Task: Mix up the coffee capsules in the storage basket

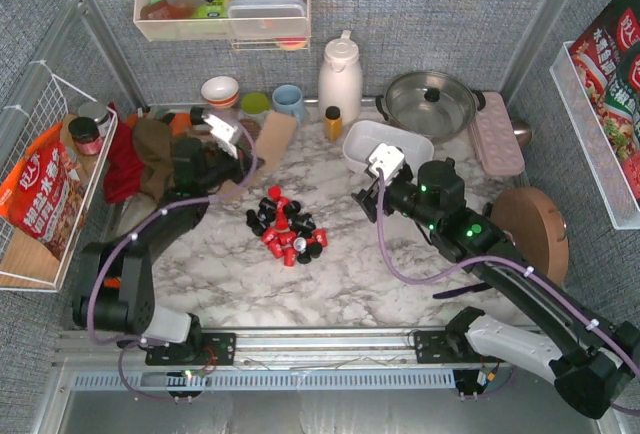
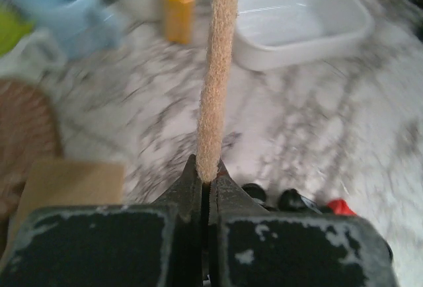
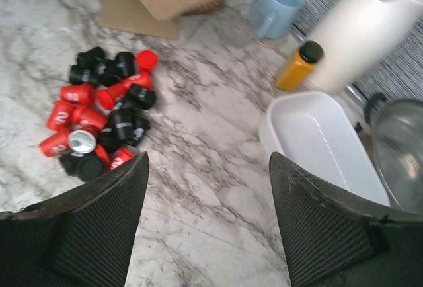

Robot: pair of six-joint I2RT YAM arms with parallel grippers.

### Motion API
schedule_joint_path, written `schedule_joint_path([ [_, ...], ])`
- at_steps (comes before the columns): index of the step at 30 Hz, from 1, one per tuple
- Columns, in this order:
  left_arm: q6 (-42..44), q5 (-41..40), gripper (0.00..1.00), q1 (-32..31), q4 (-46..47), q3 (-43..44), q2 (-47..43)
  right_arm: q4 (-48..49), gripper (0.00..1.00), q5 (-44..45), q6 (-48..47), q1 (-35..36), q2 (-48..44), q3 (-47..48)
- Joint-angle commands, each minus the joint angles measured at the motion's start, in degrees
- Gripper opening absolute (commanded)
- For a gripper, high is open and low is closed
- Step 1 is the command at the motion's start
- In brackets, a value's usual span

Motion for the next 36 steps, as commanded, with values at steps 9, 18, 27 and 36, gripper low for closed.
schedule_joint_path([
  [9, -20.6, -5.1, 0.03, 12.7, -18.8, 16.9, 22.0, 2.2, 0.8, 28.3, 3.4, -1.0, 4.1, -1.8],
  [18, -17.7, -15.3, 0.3, 14.6, -19.9, 15.5, 21.0, 8.6, 0.78, 17.2, 2.7, -7.5, 17.8, -1.3],
  [27, -16.8, -20.3, 0.64, 14.7, -16.7, 11.6, 12.5, -1.9, 0.59, 6.7, -5.5, -12.9, 38.8, 15.1],
  [36, -14.8, -25.8, 0.99, 14.6, -18.1, 9.2, -2.9, -13.2, 0.51, 4.0, -16.3, -14.3, 49.6, 27.1],
])
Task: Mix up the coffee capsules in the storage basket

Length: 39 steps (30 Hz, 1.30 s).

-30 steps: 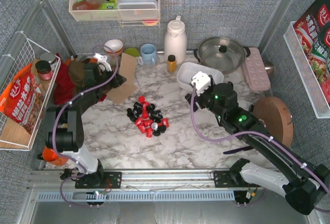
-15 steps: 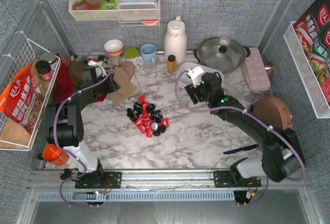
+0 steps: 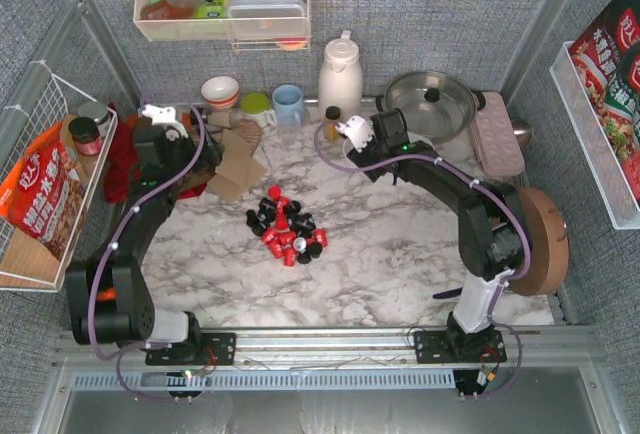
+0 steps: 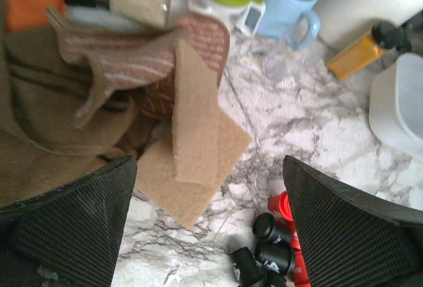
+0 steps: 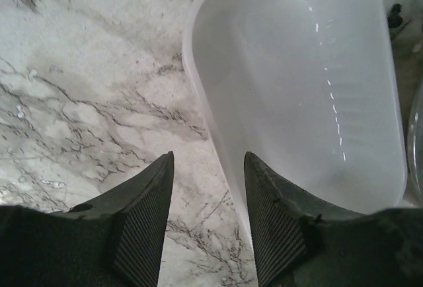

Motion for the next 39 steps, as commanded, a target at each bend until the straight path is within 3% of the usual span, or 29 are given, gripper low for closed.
schedule_joint_path([
  [1, 2.4, -4.3, 0.99, 0.0, 0.1, -0.5, -6.1, -6.4, 0.51, -3.0, -7.0, -0.4, 2.8, 3.4],
  [8, 1.7, -6.7, 0.99, -0.1, 1.3, -1.8, -13.1, -11.1, 0.43, -5.1, -11.3, -0.5, 6.7, 7.4],
  [18, 0.3, -5.6, 0.99, -0.1, 1.0, -1.4, -12.9, -10.5, 0.36, -3.9, -17.5, -0.5, 9.0, 7.9],
  [32, 0.1, -4.4, 0.99, -0.1, 0.9, -1.2, -12.0, -10.2, 0.37, -6.1, -19.4, -0.5, 2.9, 7.3],
  [39, 0.1, -4.3, 0.99, -0.1, 0.5, -1.1, -11.5, -14.8, 0.39, -5.9, -20.5, -1.3, 7.5, 13.1],
])
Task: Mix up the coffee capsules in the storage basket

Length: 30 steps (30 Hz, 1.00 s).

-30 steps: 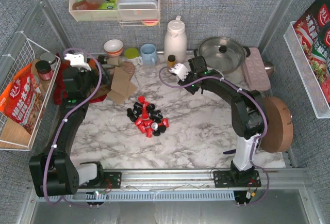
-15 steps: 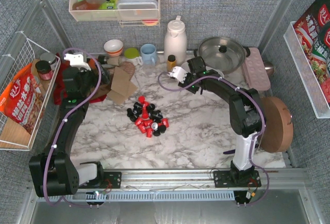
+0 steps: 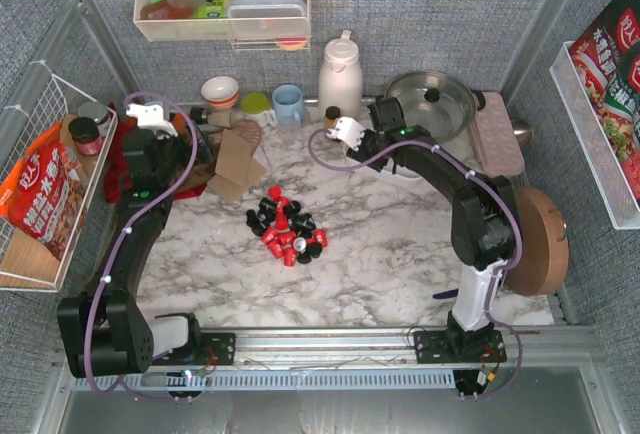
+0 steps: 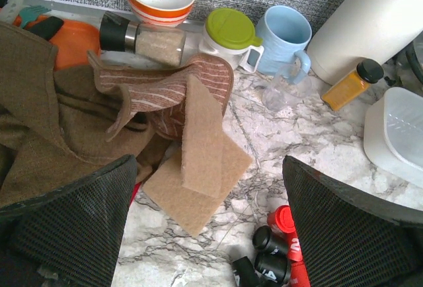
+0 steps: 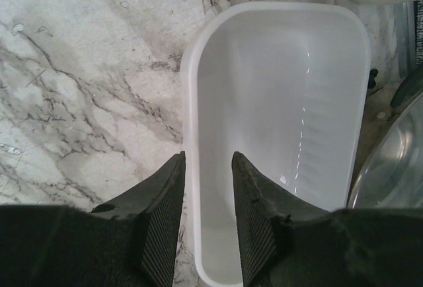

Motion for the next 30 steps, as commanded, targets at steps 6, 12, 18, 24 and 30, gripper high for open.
schedule_joint_path([
  [6, -0.2, 0.6, 0.99, 0.0, 0.5, 0.6, 0.4, -8.6, 0.41, -2.7, -1.6, -0.5, 8.3, 8.7],
  [12, -0.3, 0.8, 0.99, 0.0, -0.1, 1.0, 1.1, -11.1, 0.41, -4.9, -2.3, -0.5, 10.7, 10.9],
  [18, -0.3, 0.7, 0.99, 0.0, -0.4, 1.1, 1.3, -11.6, 0.25, -3.6, -4.1, -0.6, 12.5, 11.9],
  [24, -0.3, 0.5, 0.99, 0.0, -0.4, 1.1, 1.7, -12.1, 0.15, -3.5, -5.1, -0.8, 13.6, 14.0],
  [30, -0.2, 0.6, 0.99, 0.0, -0.7, 1.4, 2.3, -13.8, 0.08, -5.9, -7.4, -0.8, 11.5, 12.7],
])
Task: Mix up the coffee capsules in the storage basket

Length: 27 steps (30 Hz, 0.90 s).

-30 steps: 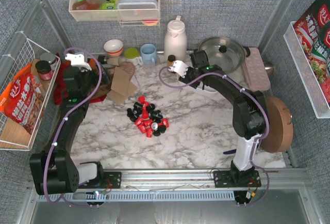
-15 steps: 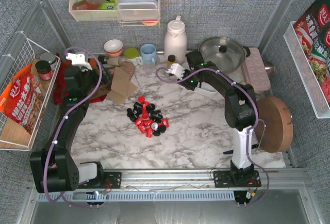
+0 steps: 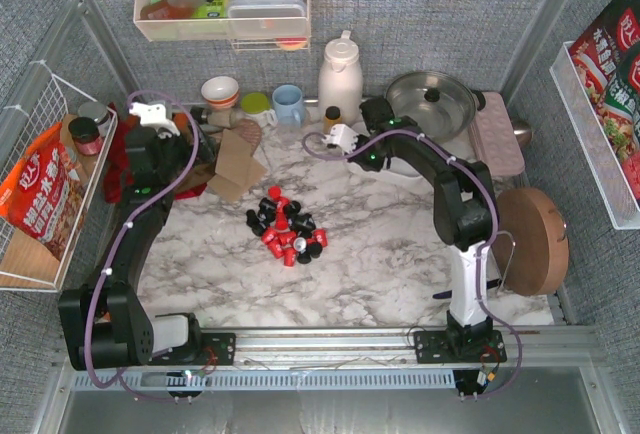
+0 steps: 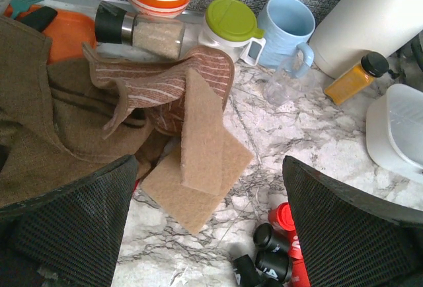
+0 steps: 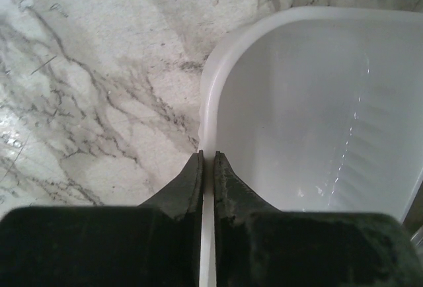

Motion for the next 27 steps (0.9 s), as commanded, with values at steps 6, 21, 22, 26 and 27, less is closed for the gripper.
schedule_joint_path([
  [6, -0.4, 0.2, 0.99, 0.1, 0.0, 0.6, 0.6, -3.0, 0.0, -7.3, -6.7, 0.0, -6.1, -5.7],
  [21, -0.7, 0.7, 0.99, 0.1, 0.0, 0.6, 0.7, 0.3, 0.01, -9.7, -24.3, -0.7, -12.1, -17.2],
  [22, -0.7, 0.7, 0.99, 0.0, 0.0, 0.6, 0.7, 0.5, 0.02, -9.6, -25.2, -1.1, -11.9, -17.1],
  [26, -0.6, 0.6, 0.99, 0.0, 0.0, 0.5, 0.9, 0.4, 0.04, -9.0, -25.9, -1.7, -10.8, -14.7],
  [27, -0.6, 0.6, 0.99, 0.0, 0.0, 0.6, 0.9, 0.4, 0.05, -8.6, -25.5, -1.7, -10.6, -14.0],
])
